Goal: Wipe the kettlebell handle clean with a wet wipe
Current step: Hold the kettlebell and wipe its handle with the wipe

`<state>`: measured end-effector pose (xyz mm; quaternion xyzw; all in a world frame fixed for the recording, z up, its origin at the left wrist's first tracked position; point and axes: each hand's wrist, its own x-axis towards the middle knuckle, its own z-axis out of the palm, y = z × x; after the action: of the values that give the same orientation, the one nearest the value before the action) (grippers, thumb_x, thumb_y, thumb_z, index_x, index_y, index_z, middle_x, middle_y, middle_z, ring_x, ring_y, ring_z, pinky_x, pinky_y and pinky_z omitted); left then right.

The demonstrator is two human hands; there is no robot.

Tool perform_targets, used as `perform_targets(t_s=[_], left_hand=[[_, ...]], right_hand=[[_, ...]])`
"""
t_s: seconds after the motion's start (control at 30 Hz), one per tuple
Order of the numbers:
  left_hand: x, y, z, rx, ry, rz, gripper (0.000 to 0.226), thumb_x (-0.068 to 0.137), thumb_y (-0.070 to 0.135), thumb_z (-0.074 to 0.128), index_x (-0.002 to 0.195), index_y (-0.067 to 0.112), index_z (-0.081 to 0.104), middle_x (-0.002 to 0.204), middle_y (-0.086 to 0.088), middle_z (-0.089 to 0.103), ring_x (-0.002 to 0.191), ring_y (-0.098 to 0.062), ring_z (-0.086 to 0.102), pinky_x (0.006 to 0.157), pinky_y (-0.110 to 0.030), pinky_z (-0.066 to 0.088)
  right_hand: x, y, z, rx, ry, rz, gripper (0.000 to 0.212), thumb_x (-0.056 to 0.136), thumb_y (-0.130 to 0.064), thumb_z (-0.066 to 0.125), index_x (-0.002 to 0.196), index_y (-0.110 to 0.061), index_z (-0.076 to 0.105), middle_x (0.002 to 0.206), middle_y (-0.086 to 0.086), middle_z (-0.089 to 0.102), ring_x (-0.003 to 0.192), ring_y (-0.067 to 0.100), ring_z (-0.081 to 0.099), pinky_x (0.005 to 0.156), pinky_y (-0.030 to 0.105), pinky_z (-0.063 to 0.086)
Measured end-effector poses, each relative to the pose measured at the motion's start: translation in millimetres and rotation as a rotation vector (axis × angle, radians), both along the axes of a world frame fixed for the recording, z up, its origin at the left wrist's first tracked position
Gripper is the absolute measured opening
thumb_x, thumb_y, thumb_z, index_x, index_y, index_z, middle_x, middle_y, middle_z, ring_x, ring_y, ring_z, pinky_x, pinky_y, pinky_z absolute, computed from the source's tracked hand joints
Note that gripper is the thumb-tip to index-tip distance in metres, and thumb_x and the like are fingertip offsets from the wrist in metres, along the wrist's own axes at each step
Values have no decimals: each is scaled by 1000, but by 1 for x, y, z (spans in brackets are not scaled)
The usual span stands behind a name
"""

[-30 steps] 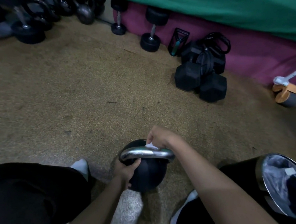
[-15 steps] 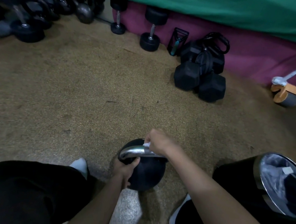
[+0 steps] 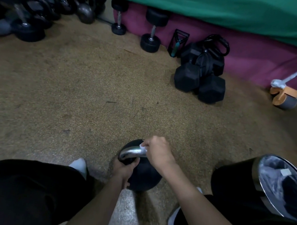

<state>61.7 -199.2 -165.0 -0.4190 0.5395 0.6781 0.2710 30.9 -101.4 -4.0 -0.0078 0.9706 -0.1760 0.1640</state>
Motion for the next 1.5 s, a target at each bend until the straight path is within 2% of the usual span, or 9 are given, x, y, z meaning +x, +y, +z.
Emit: perform_targets(t_s=[0.2, 0.37, 0.53, 0.63, 0.73, 1.0, 1.17, 1.4, 1.5], left_hand=[[-1, 0, -2, -30, -10, -4, 78, 75, 37, 87, 138, 34, 42, 145, -5, 53, 129, -42, 50, 78, -59, 47], [0, 0, -1, -53, 1, -11, 81, 72, 41, 88, 139, 31, 43, 140, -6, 57, 122, -39, 55, 73, -53, 51], [0, 2, 1, -56, -5, -4, 85, 73, 41, 88, 142, 31, 38, 143, -7, 54, 125, -41, 53, 71, -52, 49], [0, 2, -1, -58, -10, 0, 85, 72, 42, 88, 141, 31, 39, 141, -8, 56, 123, -41, 55, 72, -54, 50], [-1, 2, -3, -58, -13, -3, 83, 69, 43, 90, 137, 35, 41, 140, -8, 57, 121, -42, 56, 72, -57, 51], [-2, 2, -3, -70, -17, -8, 79, 71, 41, 89, 135, 33, 44, 138, -10, 58, 120, -42, 56, 83, -67, 51], [-2, 2, 0, -88, -9, -27, 82, 76, 39, 86, 143, 30, 40, 142, -10, 55, 125, -42, 53, 65, -47, 50], [-1, 3, 1, -106, -4, -15, 80, 70, 42, 89, 137, 32, 46, 133, -9, 62, 116, -40, 60, 55, -42, 51], [-1, 3, 5, -104, 0, -17, 82, 72, 41, 88, 141, 29, 44, 137, -8, 59, 122, -40, 55, 61, -45, 50]], right_hand=[[8, 7, -8, 21, 119, -10, 33, 87, 2, 49, 108, -15, 69, 112, 9, 60, 103, 27, 57, 91, 35, 48], [29, 7, -19, 27, 224, 113, 28, 90, -2, 48, 105, -14, 68, 110, 4, 55, 105, 21, 51, 85, 26, 46], [33, 14, -26, 37, 337, 40, 21, 88, -3, 54, 99, -14, 69, 102, 1, 51, 91, 17, 52, 68, 17, 35], [40, 7, -29, 14, 376, 79, 22, 80, 0, 63, 95, -13, 71, 92, 2, 56, 80, 19, 57, 60, 22, 44], [51, 11, -32, -36, 407, 80, 25, 72, 3, 69, 90, -14, 72, 91, 1, 62, 77, 18, 62, 61, 22, 53], [50, 8, -37, -56, 470, 75, 20, 74, -1, 72, 91, -11, 73, 90, 3, 65, 77, 18, 64, 61, 23, 55], [53, 16, -40, -81, 514, 42, 17, 76, -1, 72, 91, -9, 73, 90, 4, 66, 77, 18, 64, 62, 24, 57], [59, 16, -51, -86, 563, 147, 20, 87, -12, 54, 97, -8, 72, 89, 5, 64, 77, 21, 62, 61, 29, 55], [55, 22, -50, -80, 588, 103, 14, 84, -6, 63, 96, -7, 72, 92, 4, 64, 79, 19, 61, 63, 29, 56]])
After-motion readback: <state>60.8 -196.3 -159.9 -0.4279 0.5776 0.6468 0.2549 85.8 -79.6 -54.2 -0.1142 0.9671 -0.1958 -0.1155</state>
